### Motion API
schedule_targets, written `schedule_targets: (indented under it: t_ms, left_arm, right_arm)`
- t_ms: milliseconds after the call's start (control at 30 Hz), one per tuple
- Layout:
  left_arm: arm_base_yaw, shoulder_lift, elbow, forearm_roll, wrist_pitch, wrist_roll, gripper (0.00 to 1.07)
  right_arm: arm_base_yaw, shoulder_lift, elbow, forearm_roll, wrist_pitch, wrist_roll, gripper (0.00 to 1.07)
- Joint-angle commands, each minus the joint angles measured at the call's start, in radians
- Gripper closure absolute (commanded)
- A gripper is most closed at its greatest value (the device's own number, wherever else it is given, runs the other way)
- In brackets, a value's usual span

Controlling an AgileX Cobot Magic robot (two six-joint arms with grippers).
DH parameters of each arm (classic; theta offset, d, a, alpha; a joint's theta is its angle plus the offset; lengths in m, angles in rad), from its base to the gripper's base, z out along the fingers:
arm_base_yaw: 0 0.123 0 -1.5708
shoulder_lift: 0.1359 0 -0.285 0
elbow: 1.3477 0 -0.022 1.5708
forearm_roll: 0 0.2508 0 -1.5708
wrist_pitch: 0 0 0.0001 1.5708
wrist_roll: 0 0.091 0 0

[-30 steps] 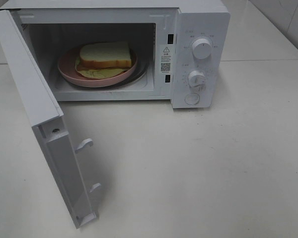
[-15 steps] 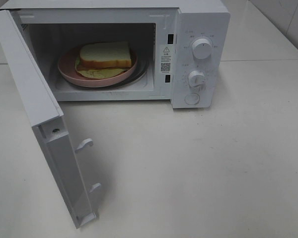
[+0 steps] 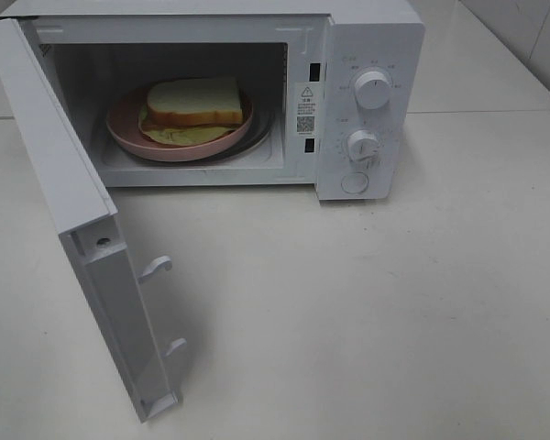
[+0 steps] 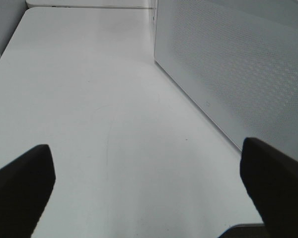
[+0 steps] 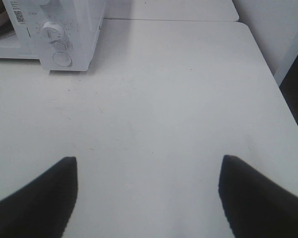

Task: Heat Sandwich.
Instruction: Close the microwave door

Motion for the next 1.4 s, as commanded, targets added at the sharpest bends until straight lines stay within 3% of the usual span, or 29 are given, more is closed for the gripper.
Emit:
schedule_targets:
  t_ms: [33,567,800,933,1033,1067,1133,1167,1200,1233,1300,1400]
  left_arm:
    - [-0.001,-0.017,0.002,0.002,-0.014,0.007,0.10]
    - [-0.001,0.007,-0.002,-0.008,-0.021,0.006,0.11]
    - [-0.001,0.119,-0.035,-0.006,-0.095,0.007,0.20]
    - [-0.001,0.215,-0.035,-0.006,-0.140,0.007,0.35]
    - [-0.001,0.313,-0.035,-0.005,-0.180,0.007,0.56]
    - [-0.001,0.313,-0.035,-0.005,-0.180,0.007,0.56]
    - [-0.001,0.353,-0.035,-0.005,-0.211,0.007,0.68]
    - [-0.001,0.390,-0.032,-0.006,-0.247,0.007,0.80]
    - [-0.001,0.390,-0.032,-0.006,-0.247,0.007,0.80]
    - [-0.001,0.406,-0.027,-0.006,-0.272,0.007,0.87]
    - [-0.001,0.446,0.004,-0.006,-0.348,0.007,1.07]
    - [-0.001,0.469,0.027,-0.005,-0.400,0.011,1.07]
  right_arm:
    - [-0.007,-0.028,0.001,0.002,-0.005,-0.008,0.32]
    - [-0.007,-0.028,0.001,0.002,-0.005,-0.010,0.32]
    - [-0.007,-0.028,0.001,0.002,-0.005,-0.010,0.32]
    - [-0.007,-0.028,0.001,0.002,-0.005,-0.010,0.32]
    - [-0.007,-0.028,0.001,0.002,-0.005,-0.010,0.32]
    - [-0.007,-0.028,0.001,0.002,-0.005,-0.010,0.32]
    - [-0.007,-0.028,0.001,0.002,-0.005,-0.010,0.32]
    - [-0.007,-0.028,0.001,0.002,-0.005,-0.010,0.32]
    - [-0.007,-0.028,0.001,0.002,-0.005,-0.010,0.32]
    - [-0.007,-0.028,0.001,0.002,-0.005,-0.008,0.32]
    - [-0.007,-0.028,0.001,0.002,-0.005,-0.008,0.32]
    - [-0.007,-0.028,0.001,0.002,-0.005,-0.008,0.32]
